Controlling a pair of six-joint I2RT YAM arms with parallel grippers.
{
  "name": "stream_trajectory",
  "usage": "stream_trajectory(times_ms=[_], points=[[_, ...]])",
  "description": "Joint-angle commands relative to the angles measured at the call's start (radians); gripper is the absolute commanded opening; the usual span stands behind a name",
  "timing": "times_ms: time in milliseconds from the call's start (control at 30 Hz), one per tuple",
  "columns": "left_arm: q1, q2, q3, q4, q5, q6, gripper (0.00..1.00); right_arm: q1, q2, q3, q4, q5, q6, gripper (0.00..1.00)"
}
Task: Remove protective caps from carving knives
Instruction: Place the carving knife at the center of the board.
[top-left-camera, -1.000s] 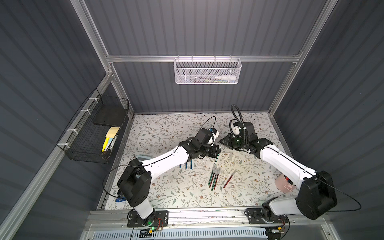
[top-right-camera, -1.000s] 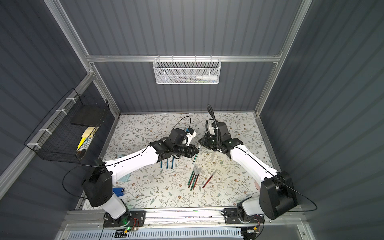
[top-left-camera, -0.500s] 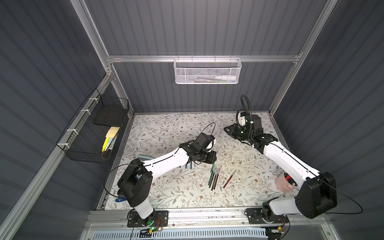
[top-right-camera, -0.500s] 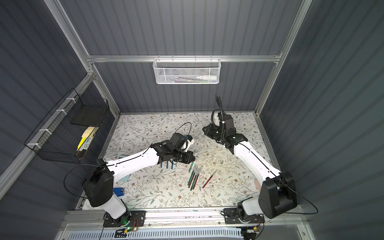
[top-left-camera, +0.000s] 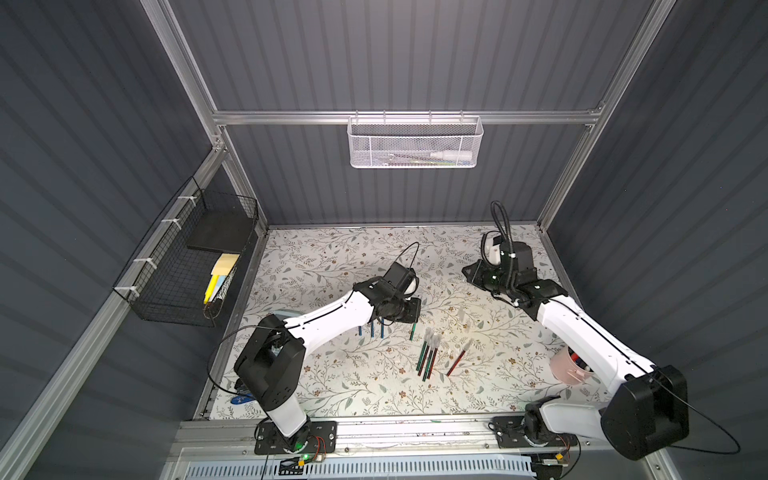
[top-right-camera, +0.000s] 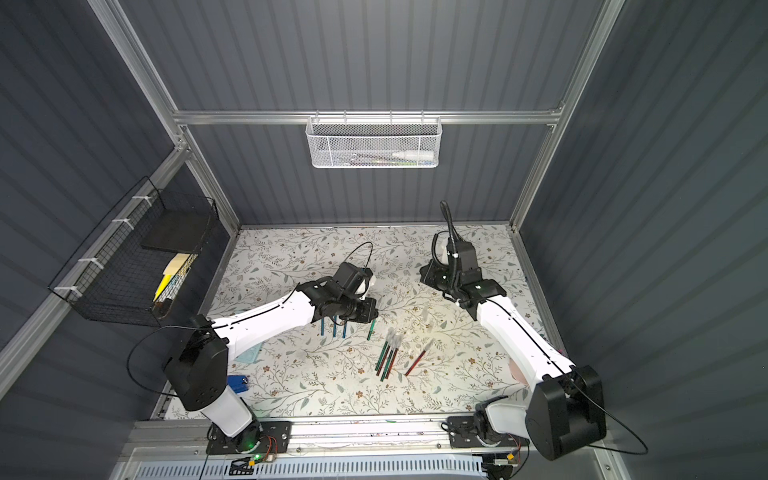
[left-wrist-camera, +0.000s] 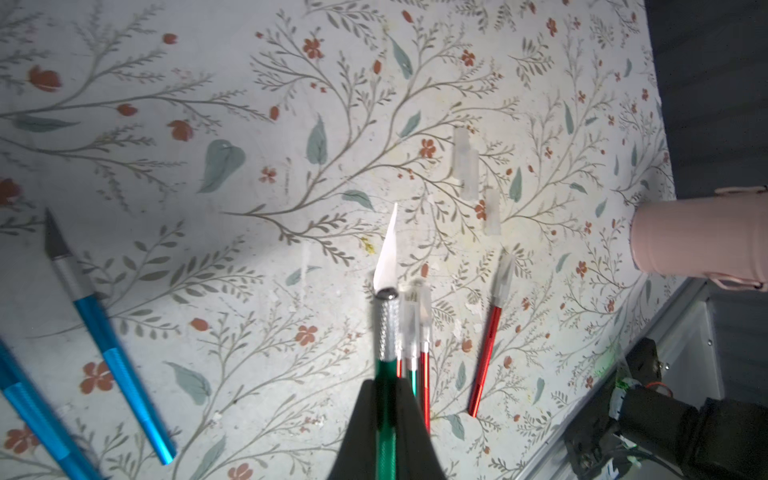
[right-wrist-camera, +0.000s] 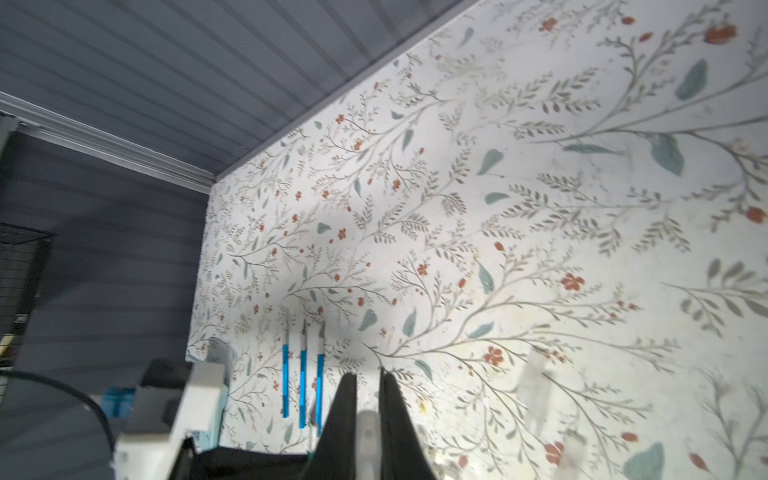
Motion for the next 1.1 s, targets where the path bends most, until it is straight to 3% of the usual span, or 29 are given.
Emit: stream_trajectory(times_ms=[0, 333, 700, 1067], points=[[0.025, 0.065, 0.045, -0.066, -0.042, -0.014, 0.00, -0.014, -0.009, -0.049, -0.052, 0.040, -0.029, 0.00], [0.075, 0.196, 0.087, -0.081, -0.033, -0.014, 0.00, -0.099, -0.053, -0.195, -0.075, 0.024, -0.049, 0.00], [0.079, 0.228, 0.084, -0.111, -0.144, -0.033, 0.00, -0.121, -0.035, -0.227, -0.060, -0.006, -0.049, 0.00], [0.094, 0.269, 0.088, -0.086, -0.161, -0.045, 0.01, -0.130, -0.032, -0.237, -0.047, -0.031, -0.038, 0.01]])
